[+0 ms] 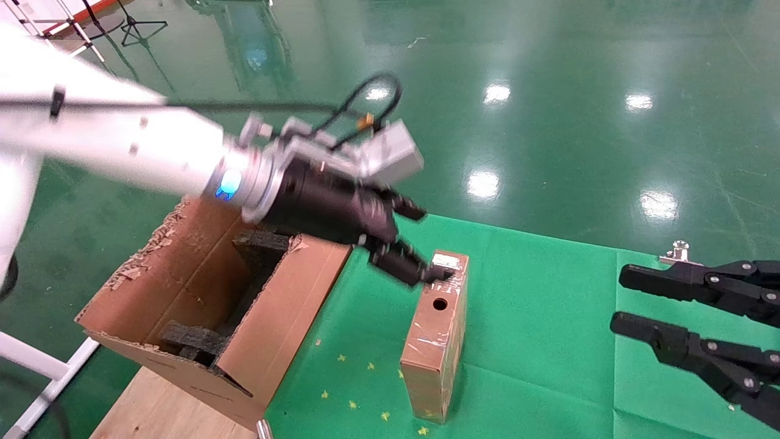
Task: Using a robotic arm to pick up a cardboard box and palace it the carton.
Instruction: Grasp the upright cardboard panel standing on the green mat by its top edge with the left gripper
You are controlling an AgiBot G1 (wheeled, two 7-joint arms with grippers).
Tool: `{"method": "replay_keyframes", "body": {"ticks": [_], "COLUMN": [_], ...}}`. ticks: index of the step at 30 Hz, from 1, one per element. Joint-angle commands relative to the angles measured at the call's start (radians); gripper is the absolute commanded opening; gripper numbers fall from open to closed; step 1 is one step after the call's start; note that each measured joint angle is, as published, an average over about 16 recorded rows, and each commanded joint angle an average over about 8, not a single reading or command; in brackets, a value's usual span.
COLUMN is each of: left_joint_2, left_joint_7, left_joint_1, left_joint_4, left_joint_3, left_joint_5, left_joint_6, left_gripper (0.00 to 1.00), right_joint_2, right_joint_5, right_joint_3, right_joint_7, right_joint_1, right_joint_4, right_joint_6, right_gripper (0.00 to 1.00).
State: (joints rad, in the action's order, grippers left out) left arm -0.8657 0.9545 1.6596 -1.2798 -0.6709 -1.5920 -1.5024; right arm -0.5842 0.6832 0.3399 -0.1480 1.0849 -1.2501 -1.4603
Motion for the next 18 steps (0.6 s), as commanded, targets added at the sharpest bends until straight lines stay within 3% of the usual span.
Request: {"method": "replay_keyframes", "body": {"ticks": [1, 8, 13, 18], "left_joint_2": [-0.042, -0.153, -0.207, -0.25], "left_joint_7": [0.104, 0.378, 0.542, 0.634], "left_joint_1": [0.059, 0.198, 0.278, 0.313], "left_joint_4": [0.019, 0.05, 0.082, 0.137], "left_joint_3": [-0.025, -0.215, -0.386, -0.484], "left_joint_5": [-0.061, -0.124, -0.071, -0.019], "left_joint_6": [-0.022, -0.092, -0.09, -0.081], "left_gripper": [1.0, 1.0, 1.0, 1.0], "right_joint_2": [0.0, 0.0, 0.0, 0.0], "right_joint_5": [0.0, 0.0, 0.0, 0.0], "right_joint_3": [0.0, 0.0, 0.0, 0.0], "right_joint_7": [0.0, 0.0, 0.0, 0.0], "right_joint_1": [0.0, 0.0, 0.0, 0.0], "right_joint_4": [0.0, 0.0, 0.0, 0.0], "right_joint_6": [0.0, 0.0, 0.0, 0.0], "right_gripper": [0.0, 0.0, 0.0, 0.0]}}
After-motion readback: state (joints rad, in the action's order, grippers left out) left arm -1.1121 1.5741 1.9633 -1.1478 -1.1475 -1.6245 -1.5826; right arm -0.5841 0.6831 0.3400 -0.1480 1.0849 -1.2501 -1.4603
